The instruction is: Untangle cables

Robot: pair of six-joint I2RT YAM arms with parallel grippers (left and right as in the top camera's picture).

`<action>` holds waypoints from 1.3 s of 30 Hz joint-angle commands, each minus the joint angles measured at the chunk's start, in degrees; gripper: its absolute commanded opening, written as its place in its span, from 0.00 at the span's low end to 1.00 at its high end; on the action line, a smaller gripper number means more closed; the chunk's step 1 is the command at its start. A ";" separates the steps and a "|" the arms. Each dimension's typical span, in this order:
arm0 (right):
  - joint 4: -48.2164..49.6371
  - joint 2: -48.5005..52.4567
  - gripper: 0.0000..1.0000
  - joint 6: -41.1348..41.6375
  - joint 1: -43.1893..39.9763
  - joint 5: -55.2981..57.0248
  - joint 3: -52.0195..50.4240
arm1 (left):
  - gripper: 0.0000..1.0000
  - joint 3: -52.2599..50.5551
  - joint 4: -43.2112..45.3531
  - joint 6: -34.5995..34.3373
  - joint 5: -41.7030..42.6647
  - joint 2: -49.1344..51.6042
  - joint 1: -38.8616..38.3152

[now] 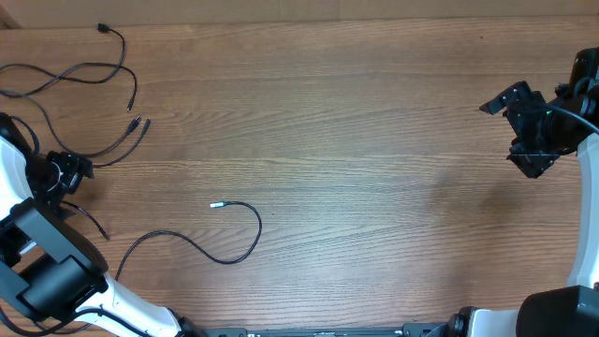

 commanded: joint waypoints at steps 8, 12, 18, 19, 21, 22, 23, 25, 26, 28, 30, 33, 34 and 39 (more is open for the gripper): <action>0.17 -0.57 1.00 -0.04 -0.09 0.59 0.87 | 0.85 -0.22 -0.33 4.87 3.19 0.50 0.09; 0.17 -0.57 1.00 -0.04 -0.09 0.59 0.87 | 0.84 -0.22 -1.09 4.85 3.08 0.50 0.09; 0.20 -0.57 1.00 -0.02 -0.09 0.59 0.85 | 0.79 -0.22 -3.26 4.85 2.36 0.50 -0.20; 0.20 -0.57 1.00 -0.02 -0.09 0.59 0.85 | 0.79 -0.22 -3.48 4.87 2.34 0.50 -0.42; 0.20 -0.57 1.00 -0.02 -0.09 0.59 0.85 | 0.82 -0.22 -3.85 4.85 1.73 0.50 -0.79; 0.20 -0.57 1.00 -0.02 -0.09 0.59 0.85 | 0.83 -0.22 -3.91 4.83 0.96 0.50 -0.96; 0.20 -0.57 1.00 -0.02 -0.09 0.59 0.85 | 0.83 -0.22 -3.89 4.83 -0.04 0.50 -1.11; 0.20 -0.57 1.00 -0.02 -0.09 0.61 0.85 | 0.83 -0.26 -3.54 4.72 -3.50 0.50 -1.44; 0.20 -0.57 1.00 -0.02 -0.09 0.59 0.85 | 0.83 -0.28 -3.21 4.55 -5.27 0.50 -1.49; 0.20 -0.57 1.00 -0.02 -0.09 0.59 0.85 | 0.81 -0.83 -2.40 3.21 -7.54 0.50 -1.53; 0.20 -0.57 1.00 -0.02 -0.09 0.59 0.85 | 0.80 -1.68 -1.88 3.08 -7.45 0.50 -1.53; 0.20 -0.57 1.00 -0.04 -0.09 0.61 0.85 | 0.77 -3.82 -0.68 3.08 -7.45 0.50 -1.73; 0.20 -0.57 1.00 -0.02 -0.09 0.61 0.85 | 0.77 -4.63 -0.20 3.04 -7.34 0.50 -1.79; 0.20 -0.57 1.00 -0.02 -0.09 0.59 0.85 | 0.30 -8.39 1.90 2.69 -3.32 0.50 -1.86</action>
